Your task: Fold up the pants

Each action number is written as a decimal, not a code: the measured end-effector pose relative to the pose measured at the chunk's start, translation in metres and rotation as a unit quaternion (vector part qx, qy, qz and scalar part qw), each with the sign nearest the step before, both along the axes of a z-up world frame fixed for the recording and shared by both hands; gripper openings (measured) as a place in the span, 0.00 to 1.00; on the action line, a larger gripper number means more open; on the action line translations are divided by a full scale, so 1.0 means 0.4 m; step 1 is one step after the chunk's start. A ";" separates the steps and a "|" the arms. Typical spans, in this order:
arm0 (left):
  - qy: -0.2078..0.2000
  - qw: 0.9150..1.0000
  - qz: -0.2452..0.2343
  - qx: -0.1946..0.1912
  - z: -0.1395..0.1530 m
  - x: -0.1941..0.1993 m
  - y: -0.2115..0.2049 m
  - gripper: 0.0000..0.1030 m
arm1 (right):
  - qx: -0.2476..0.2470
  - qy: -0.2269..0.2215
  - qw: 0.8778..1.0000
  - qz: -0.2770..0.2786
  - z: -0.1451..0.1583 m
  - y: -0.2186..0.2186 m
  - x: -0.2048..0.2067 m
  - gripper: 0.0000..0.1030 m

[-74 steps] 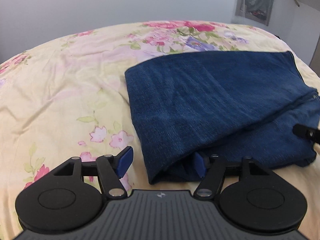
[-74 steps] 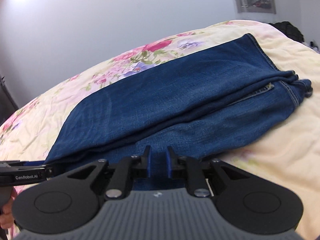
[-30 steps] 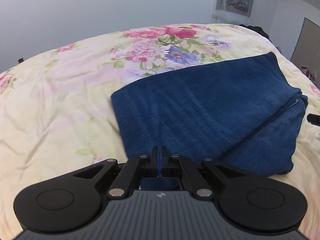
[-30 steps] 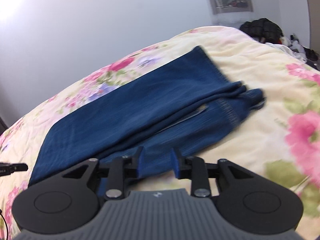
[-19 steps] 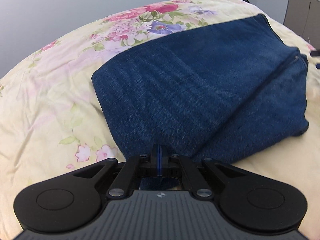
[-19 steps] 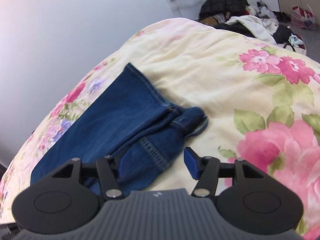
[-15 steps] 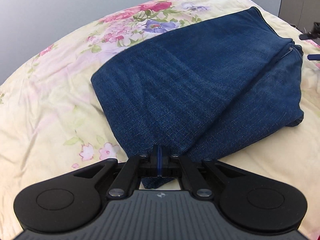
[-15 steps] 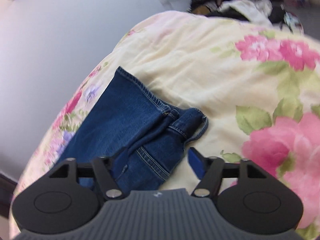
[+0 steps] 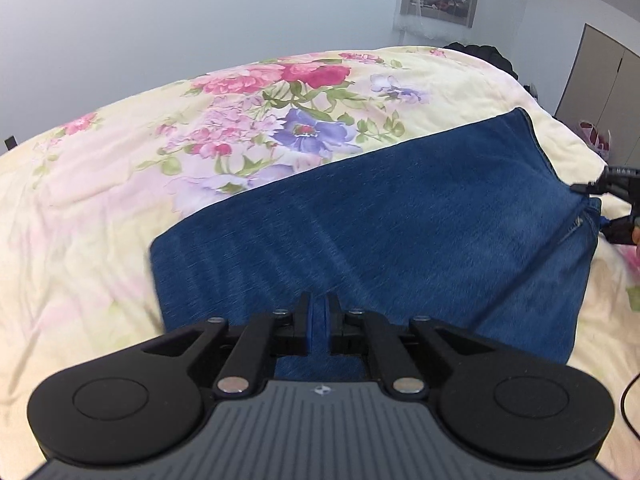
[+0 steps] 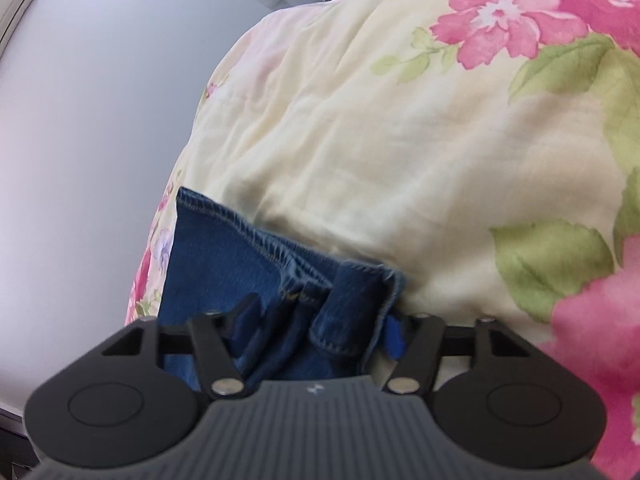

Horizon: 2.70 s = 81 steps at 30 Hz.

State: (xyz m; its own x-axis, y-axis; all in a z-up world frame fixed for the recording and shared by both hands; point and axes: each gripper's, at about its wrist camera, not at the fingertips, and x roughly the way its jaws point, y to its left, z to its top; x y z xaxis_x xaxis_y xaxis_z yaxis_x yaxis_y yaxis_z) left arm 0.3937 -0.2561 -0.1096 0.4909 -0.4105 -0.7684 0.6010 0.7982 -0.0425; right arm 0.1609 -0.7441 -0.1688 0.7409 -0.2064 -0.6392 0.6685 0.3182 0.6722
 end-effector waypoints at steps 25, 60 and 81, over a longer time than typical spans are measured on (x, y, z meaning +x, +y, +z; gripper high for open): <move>-0.027 0.998 -0.010 -0.047 -0.158 0.273 -0.386 0.05 | -0.165 0.078 0.975 0.123 0.092 0.045 0.065 0.16; 0.057 0.993 -0.073 -0.072 0.037 -0.111 -0.051 0.05 | -0.334 0.046 0.924 0.182 0.464 0.400 0.135 0.13; 0.051 0.987 0.108 -0.104 0.100 -0.084 0.560 0.05 | -0.395 0.105 0.812 0.417 0.250 1.154 0.455 0.13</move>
